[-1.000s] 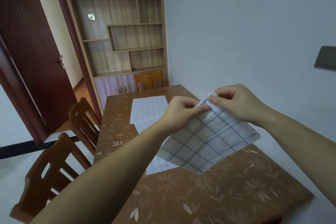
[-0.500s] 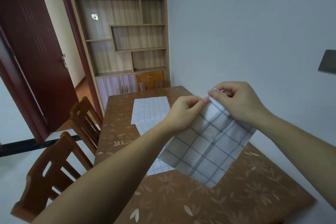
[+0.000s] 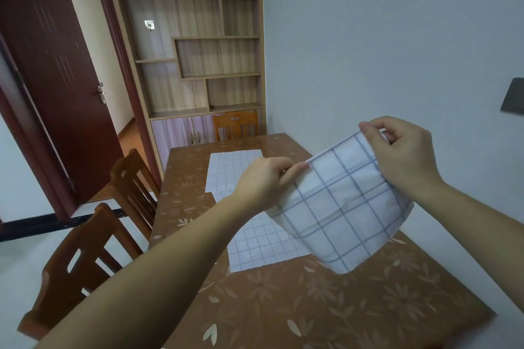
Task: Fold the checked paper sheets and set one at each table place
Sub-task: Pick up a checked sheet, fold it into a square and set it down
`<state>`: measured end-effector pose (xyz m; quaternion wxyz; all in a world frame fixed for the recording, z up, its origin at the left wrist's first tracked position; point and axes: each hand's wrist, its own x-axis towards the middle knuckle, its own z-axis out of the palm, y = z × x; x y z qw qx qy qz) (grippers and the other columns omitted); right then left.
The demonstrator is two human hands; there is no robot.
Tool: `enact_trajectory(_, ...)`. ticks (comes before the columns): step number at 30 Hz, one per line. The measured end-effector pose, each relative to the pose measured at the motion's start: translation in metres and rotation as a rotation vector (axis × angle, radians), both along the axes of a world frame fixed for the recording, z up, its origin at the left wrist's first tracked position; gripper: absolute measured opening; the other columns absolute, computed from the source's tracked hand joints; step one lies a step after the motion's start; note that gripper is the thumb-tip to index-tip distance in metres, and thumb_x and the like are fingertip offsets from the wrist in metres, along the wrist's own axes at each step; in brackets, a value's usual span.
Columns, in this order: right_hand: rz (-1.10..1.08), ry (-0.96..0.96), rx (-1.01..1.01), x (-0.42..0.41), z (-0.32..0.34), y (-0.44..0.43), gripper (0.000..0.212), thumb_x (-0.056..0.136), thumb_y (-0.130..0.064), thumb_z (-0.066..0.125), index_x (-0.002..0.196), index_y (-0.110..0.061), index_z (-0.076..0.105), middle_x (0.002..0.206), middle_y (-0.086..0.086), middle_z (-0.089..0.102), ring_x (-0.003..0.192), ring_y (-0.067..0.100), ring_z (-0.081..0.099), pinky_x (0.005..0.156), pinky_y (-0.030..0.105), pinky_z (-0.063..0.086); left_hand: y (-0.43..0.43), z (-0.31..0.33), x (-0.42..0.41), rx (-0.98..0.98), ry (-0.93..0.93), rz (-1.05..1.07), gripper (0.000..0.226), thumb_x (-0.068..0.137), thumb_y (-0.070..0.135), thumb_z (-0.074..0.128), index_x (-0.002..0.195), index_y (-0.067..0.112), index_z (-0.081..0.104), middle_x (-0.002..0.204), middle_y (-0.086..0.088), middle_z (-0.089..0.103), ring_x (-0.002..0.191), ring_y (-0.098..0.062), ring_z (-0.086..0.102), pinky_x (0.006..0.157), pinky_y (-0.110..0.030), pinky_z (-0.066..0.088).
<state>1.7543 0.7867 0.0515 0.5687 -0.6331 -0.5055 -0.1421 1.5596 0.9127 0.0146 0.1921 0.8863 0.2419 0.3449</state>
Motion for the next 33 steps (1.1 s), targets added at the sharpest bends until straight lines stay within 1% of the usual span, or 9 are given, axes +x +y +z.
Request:
enact_trajectory(7,-0.039,0.032,-0.015,0.013,-0.011,0.002,0.030,0.096,-0.031,0.058,0.077,-0.010,0.066,0.051,0.008,0.047,0.057,0.022,0.043,0.052,0.016,0.031,0.007,0.008,-0.009,0.013,0.090,-0.002,0.033,0.089,0.050,0.061,0.077,0.020,0.069,0.058,0.012,0.052,0.053,-0.001,0.049,0.050,-0.016,0.031)
enact_trajectory(10,-0.069,-0.010,-0.081,0.019,-0.014,0.000,0.027,0.096,-0.032,0.057,0.081,-0.011,0.065,0.058,0.009,0.054,0.056,0.018,0.045,0.061,0.028,0.041,0.005,0.015,-0.013,0.078,0.106,-0.013,0.029,0.090,0.046,0.062,0.077,0.021,0.069,0.057,0.015,0.050,0.054,0.001,0.050,0.050,-0.013,0.031)
enact_trajectory(14,-0.142,-0.512,-0.005,0.005,-0.012,0.006,0.028,0.095,-0.032,0.050,0.100,-0.011,0.068,0.100,0.005,0.071,0.095,0.026,0.066,0.080,0.041,0.045,-0.003,0.028,-0.009,0.248,0.221,-0.081,0.032,0.092,0.046,0.060,0.085,0.017,0.071,0.060,0.016,0.048,0.057,-0.003,0.048,0.057,-0.022,0.041)
enact_trajectory(16,0.076,-0.654,-0.076,-0.014,-0.015,0.015,0.032,0.095,-0.034,0.042,0.088,-0.017,0.068,0.087,-0.003,0.072,0.082,0.024,0.066,0.074,0.038,0.044,-0.008,0.035,-0.005,0.312,0.332,-0.092,0.035,0.093,0.049,0.056,0.088,0.017,0.071,0.059,0.016,0.046,0.058,-0.007,0.046,0.060,-0.031,0.045)
enact_trajectory(19,0.264,-0.532,-0.229,-0.035,-0.036,0.029,0.043,0.096,-0.041,0.031,0.062,-0.024,0.050,0.050,-0.011,0.044,0.051,0.012,0.041,0.056,0.028,0.031,-0.013,0.040,-0.003,0.354,0.407,-0.129,0.037,0.095,0.047,0.053,0.100,0.017,0.073,0.066,0.013,0.050,0.065,-0.015,0.050,0.064,-0.037,0.050)
enact_trajectory(23,0.163,-0.657,-0.029,-0.036,-0.053,0.032,0.063,0.102,-0.045,0.029,0.054,-0.013,0.054,0.041,-0.004,0.041,0.037,0.021,0.042,0.036,0.029,0.031,-0.011,0.041,-0.014,0.398,0.426,-0.158,0.034,0.096,0.041,0.054,0.094,0.013,0.073,0.067,0.010,0.053,0.063,-0.013,0.054,0.061,-0.031,0.047)
enact_trajectory(28,0.152,-0.819,0.077,-0.032,-0.046,0.033,0.064,0.102,-0.046,0.035,0.056,-0.011,0.060,0.043,0.002,0.052,0.035,0.023,0.048,0.036,0.025,0.030,-0.002,0.041,-0.020,0.384,0.429,-0.111,0.061,0.085,0.066,0.043,0.074,0.011,0.067,0.054,0.007,0.046,0.052,-0.008,0.045,0.056,-0.033,0.045)
enact_trajectory(30,0.170,-0.764,0.084,-0.028,-0.043,0.032,0.061,0.101,-0.046,0.037,0.060,-0.011,0.066,0.043,0.002,0.054,0.036,0.022,0.050,0.034,0.027,0.033,0.004,0.039,-0.023,0.353,0.346,-0.117,0.070,0.079,0.072,0.040,0.068,0.007,0.064,0.054,0.001,0.050,0.050,-0.014,0.046,0.053,-0.036,0.046)
enact_trajectory(33,0.130,-0.590,0.086,-0.026,-0.038,0.027,0.054,0.098,-0.044,0.045,0.060,-0.009,0.061,0.042,-0.001,0.041,0.036,0.021,0.040,0.038,0.026,0.033,0.005,0.032,-0.023,0.037,-0.016,-0.098,0.053,0.091,0.049,0.055,0.061,0.006,0.059,0.051,0.003,0.048,0.048,-0.011,0.042,0.047,-0.021,0.038)
